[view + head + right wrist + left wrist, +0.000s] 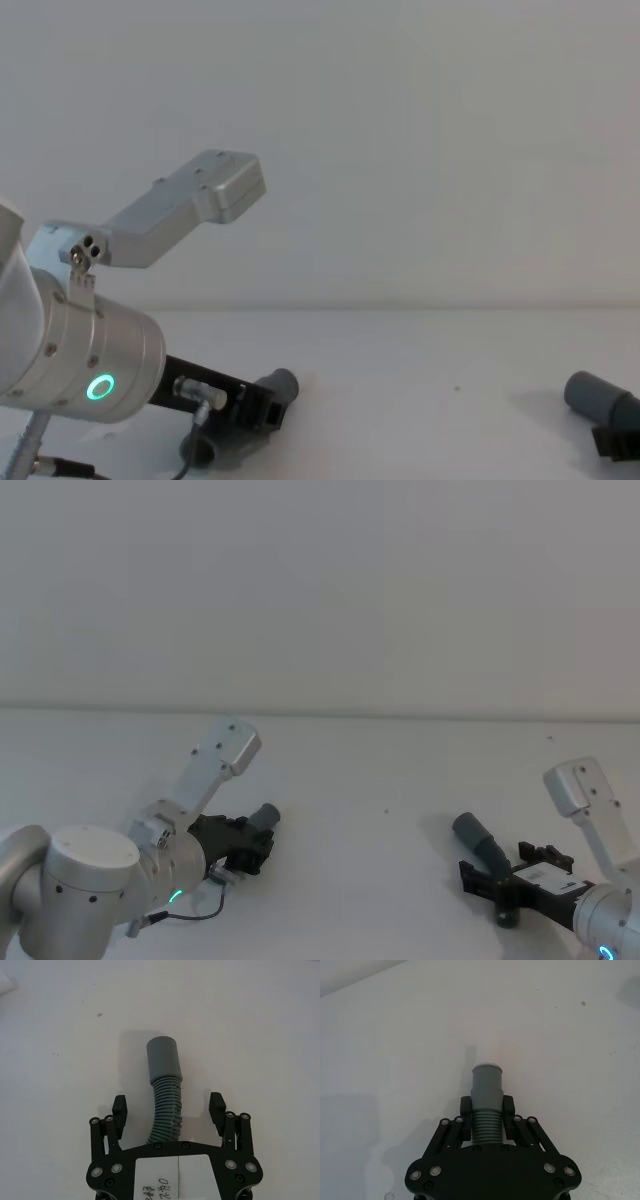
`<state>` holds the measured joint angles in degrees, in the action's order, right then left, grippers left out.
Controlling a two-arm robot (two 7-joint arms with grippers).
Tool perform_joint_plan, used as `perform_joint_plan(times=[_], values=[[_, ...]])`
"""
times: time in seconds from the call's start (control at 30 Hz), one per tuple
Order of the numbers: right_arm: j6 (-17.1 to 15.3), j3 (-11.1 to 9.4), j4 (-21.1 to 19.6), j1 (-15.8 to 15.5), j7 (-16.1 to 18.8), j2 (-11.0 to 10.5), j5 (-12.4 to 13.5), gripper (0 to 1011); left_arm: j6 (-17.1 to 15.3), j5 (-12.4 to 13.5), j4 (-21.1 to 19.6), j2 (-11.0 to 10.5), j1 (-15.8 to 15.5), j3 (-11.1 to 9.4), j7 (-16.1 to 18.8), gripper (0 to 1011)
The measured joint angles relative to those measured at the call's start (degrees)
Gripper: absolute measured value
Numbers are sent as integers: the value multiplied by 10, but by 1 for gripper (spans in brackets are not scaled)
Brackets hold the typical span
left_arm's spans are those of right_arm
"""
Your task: Use both hands to pick up one end of the pipe from the table, align the ends, and insert them.
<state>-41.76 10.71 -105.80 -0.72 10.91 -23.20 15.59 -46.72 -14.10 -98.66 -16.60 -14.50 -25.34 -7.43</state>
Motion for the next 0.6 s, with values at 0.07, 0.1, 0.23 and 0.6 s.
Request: perform_joint_plan(times=[0.07, 0.1, 0.23, 0.6], values=[[0, 0, 0, 0, 0, 0, 0, 930, 0, 0, 0, 0, 0, 0, 0, 351], [0, 0, 1, 0, 1, 0, -1, 916, 0, 0, 0, 0, 0, 0, 0, 348], [-1, 0, 1, 1, 1, 0, -1, 858, 0, 0, 0, 0, 0, 0, 0, 351], [-2, 0, 2, 1, 2, 1, -2, 489, 0, 0, 0, 0, 0, 0, 0, 348]])
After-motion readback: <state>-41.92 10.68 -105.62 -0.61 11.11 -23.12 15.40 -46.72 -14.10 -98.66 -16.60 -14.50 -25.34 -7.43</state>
